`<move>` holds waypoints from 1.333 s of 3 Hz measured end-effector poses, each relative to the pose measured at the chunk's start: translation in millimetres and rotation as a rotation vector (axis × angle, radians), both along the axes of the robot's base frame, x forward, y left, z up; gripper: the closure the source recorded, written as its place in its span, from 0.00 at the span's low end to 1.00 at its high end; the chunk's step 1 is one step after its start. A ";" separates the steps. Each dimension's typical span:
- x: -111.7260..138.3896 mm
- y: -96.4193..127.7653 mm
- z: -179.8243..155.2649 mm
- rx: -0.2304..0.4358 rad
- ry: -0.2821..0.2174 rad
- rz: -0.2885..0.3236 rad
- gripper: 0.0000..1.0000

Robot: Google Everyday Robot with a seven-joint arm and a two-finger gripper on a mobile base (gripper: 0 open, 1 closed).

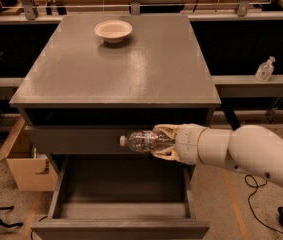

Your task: Pick water bottle from middle drawer and place on counter

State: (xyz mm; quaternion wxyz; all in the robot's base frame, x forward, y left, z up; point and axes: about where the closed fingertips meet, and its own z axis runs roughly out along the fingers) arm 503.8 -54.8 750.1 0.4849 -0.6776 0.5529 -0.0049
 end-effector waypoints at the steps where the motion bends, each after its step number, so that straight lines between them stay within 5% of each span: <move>1: 3.3 4.3 42.0 0.012 -0.089 0.036 1.00; 2: 10.5 16.1 80.2 -0.003 -0.178 0.094 1.00; 4: 65.3 40.9 124.0 -0.037 -0.221 0.195 1.00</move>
Offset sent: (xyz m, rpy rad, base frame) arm 0.0195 0.0273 0.1260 -0.0185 -0.2856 0.1572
